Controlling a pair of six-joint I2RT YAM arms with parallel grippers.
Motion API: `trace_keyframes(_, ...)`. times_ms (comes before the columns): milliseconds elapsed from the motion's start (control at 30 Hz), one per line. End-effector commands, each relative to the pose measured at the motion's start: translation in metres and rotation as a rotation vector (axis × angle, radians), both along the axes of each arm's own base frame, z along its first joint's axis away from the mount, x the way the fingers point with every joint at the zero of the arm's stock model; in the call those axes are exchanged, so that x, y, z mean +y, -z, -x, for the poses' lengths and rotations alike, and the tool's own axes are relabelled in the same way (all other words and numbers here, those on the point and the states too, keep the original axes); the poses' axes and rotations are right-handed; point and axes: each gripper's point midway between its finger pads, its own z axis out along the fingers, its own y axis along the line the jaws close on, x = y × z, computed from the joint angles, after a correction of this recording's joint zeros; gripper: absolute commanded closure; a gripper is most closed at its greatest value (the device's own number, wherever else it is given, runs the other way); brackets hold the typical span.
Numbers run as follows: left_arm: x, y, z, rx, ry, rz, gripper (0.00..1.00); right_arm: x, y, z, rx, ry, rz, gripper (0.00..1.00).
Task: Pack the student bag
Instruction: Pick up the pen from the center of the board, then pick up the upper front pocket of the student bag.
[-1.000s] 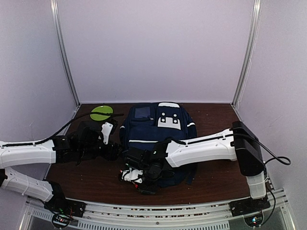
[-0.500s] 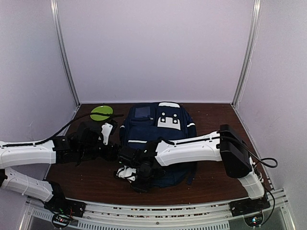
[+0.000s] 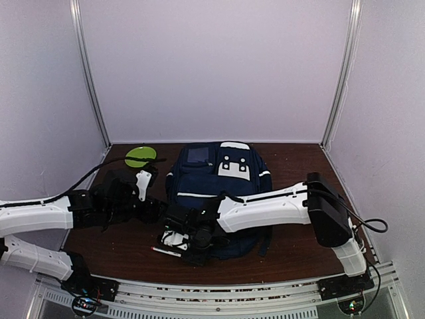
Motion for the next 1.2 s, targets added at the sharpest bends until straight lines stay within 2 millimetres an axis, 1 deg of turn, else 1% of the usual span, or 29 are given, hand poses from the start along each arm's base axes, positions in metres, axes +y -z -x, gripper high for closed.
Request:
trace_keyframes(0,0.01,-0.034,-0.004,-0.087,-0.044,0.048,0.37,-0.033,-0.033,-0.023,-0.07,0.019,-0.011,1.0)
trace_keyframes(33,0.011,-0.042,-0.005,-0.109,-0.044,0.067,0.37,-0.037,-0.048,-0.016,-0.058,-0.01,-0.046,1.0)
trace_keyframes(100,0.012,-0.053,-0.004,-0.144,-0.038,0.08,0.37,-0.046,-0.066,-0.002,-0.033,-0.062,-0.09,1.0)
trace_keyframes(133,0.012,-0.056,-0.005,-0.157,-0.034,0.076,0.37,-0.052,-0.07,0.004,-0.017,-0.082,-0.1,1.0)
trace_keyframes(200,0.006,-0.063,-0.003,-0.177,0.019,0.062,0.4,-0.068,-0.08,0.019,0.007,-0.155,-0.108,1.0)
trace_keyframes(267,-0.005,-0.068,-0.001,-0.194,0.093,0.049,0.42,-0.088,-0.086,0.03,0.007,-0.216,-0.103,1.0)
trace_keyframes(333,-0.015,-0.074,0.001,-0.218,0.163,0.036,0.42,-0.109,-0.09,0.035,-0.019,-0.254,-0.094,1.0)
trace_keyframes(400,-0.025,-0.08,0.003,-0.25,0.229,0.015,0.42,-0.131,-0.094,0.038,-0.056,-0.276,-0.088,1.0)
trace_keyframes(433,-0.032,-0.086,0.004,-0.271,0.265,0.008,0.42,-0.142,-0.097,0.04,-0.075,-0.285,-0.09,1.0)
trace_keyframes(500,-0.046,-0.094,0.007,-0.31,0.338,-0.035,0.45,-0.164,-0.102,0.042,-0.112,-0.298,-0.099,1.0)
trace_keyframes(533,-0.052,-0.097,0.006,-0.329,0.362,-0.08,0.47,-0.173,-0.108,0.04,-0.136,-0.292,-0.117,1.0)
trace_keyframes(600,-0.066,-0.095,0.005,-0.333,0.425,-0.168,0.48,-0.193,-0.112,0.033,-0.157,-0.264,-0.137,1.0)
trace_keyframes(700,-0.092,-0.083,0.01,-0.344,0.538,-0.306,0.46,-0.221,-0.116,0.019,-0.15,-0.198,-0.139,1.0)
trace_keyframes(767,-0.107,-0.075,0.014,-0.348,0.6,-0.379,0.46,-0.236,-0.114,0.011,-0.156,-0.155,-0.13,1.0)
trace_keyframes(867,-0.126,-0.069,0.013,-0.362,0.64,-0.462,0.46,-0.253,-0.114,0.0,-0.18,-0.08,-0.161,1.0)
trace_keyframes(967,-0.144,-0.063,0.016,-0.365,0.702,-0.499,0.46,-0.27,-0.116,-0.01,-0.195,-0.004,-0.194,1.0)
trace_keyframes(1100,-0.165,-0.049,0.029,-0.355,0.829,-0.542,0.43,-0.289,-0.115,-0.017,-0.209,0.067,-0.2,1.0)
trace_keyframes(1167,-0.171,-0.043,0.03,-0.35,0.852,-0.578,0.43,-0.297,-0.113,-0.018,-0.211,0.093,-0.198,1.0)
